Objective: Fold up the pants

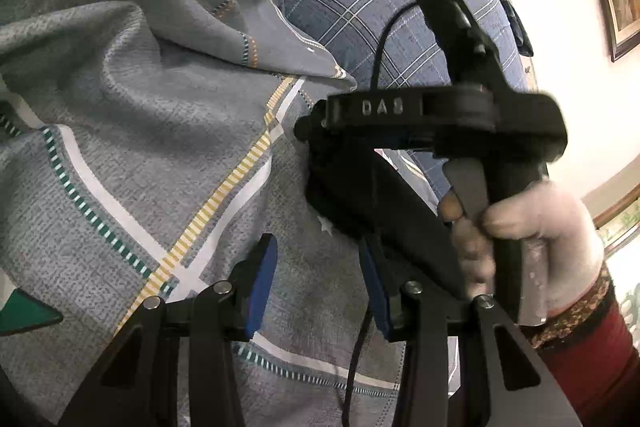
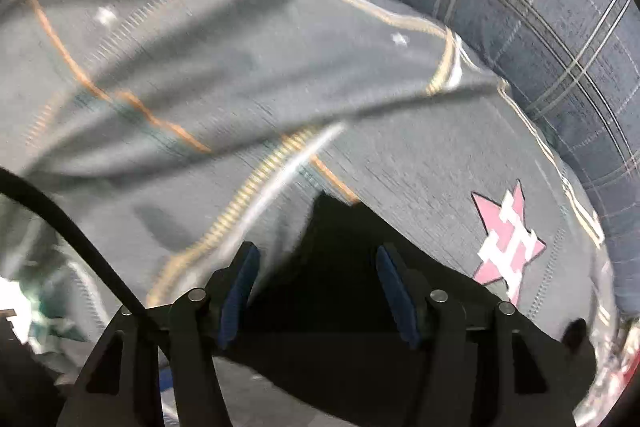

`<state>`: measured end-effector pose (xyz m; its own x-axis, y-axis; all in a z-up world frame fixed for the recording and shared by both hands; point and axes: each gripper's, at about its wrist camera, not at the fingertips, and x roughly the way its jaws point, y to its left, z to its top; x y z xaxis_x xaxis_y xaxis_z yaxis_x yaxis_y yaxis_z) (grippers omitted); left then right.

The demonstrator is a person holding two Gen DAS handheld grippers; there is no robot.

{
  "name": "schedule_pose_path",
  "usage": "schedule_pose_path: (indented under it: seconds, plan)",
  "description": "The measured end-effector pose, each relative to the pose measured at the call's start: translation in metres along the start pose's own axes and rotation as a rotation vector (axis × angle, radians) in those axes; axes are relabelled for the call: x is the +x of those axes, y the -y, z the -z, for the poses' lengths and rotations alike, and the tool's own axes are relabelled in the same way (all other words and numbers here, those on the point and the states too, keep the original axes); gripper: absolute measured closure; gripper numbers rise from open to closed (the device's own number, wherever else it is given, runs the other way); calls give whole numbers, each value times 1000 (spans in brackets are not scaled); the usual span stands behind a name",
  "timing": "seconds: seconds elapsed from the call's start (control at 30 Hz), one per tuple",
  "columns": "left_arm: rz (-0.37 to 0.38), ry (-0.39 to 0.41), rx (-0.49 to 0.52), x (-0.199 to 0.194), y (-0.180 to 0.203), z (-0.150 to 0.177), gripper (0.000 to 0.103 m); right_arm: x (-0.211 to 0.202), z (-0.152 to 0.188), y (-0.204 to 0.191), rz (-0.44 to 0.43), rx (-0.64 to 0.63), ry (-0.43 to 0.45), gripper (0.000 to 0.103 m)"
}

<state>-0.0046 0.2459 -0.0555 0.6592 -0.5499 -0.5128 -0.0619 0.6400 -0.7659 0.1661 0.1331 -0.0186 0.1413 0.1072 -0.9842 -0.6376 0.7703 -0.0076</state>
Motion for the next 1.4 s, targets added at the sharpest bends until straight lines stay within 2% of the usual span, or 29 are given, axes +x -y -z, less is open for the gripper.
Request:
schedule_pose_path:
  seconds: [0.03, 0.07, 0.1, 0.17, 0.33, 0.43, 0.57, 0.73, 0.77, 0.8, 0.83, 0.87, 0.93, 1.03, 1.13, 1.27, 1.33, 1.37, 1.4]
  plan:
    - [5, 2, -3, -1, -1, 0, 62, -1, 1, 0, 1, -8, 15, 42]
    - [9, 5, -5, -2, -1, 0, 62, -3, 5, 2, 19, -17, 33, 60]
    - [12, 8, -4, -2, -1, 0, 62, -6, 8, 6, 24, -18, 46, 67]
    - [6, 12, 8, -4, 1, 1, 62, -12, 14, 13, 2, -10, 60, 89]
    - [-18, 41, 52, -18, 19, -3, 62, -33, 18, 28, -48, 42, 126, 89]
    - [-67, 37, 112, -17, 35, -12, 61, -46, 24, 41, -100, 81, 155, 89]
    - [-121, -2, 160, 8, 46, -24, 57, -60, 29, 48, -153, 116, 187, 89]
    - [-97, -87, 114, 49, 44, -37, 58, -61, 33, 49, -179, 125, 194, 89]
    - [-89, -97, 103, 54, 43, -37, 66, -59, 32, 50, -181, 125, 192, 89]
    - [-71, -110, 89, 58, 41, -36, 79, -57, 31, 50, -188, 126, 185, 88]
    - [-43, -129, 71, 63, 40, -34, 85, -54, 29, 51, -196, 126, 176, 87]
    - [-24, -136, 59, 65, 38, -33, 88, -52, 27, 52, -204, 130, 167, 86]
    - [-2, -126, 49, 67, 36, -30, 88, -45, 22, 55, -225, 143, 143, 81]
    - [21, -131, 12, 70, 23, -28, 84, -36, 12, 53, -176, 147, 113, 52]
    - [84, -133, -42, 69, 12, -31, 83, -24, 1, 39, -115, 90, 77, 48]
    - [102, -141, -16, 69, 16, -31, 79, -1, -11, 16, -27, 16, 9, 35]
    - [99, -134, 10, 68, 19, -29, 81, 5, -11, 5, 32, -25, 24, 37]
    - [94, -143, 24, 69, 20, -27, 92, 4, -10, 3, 41, -35, 43, 50]
    - [93, -167, 31, 71, 21, -24, 99, 1, -7, 2, 52, -33, 61, 62]
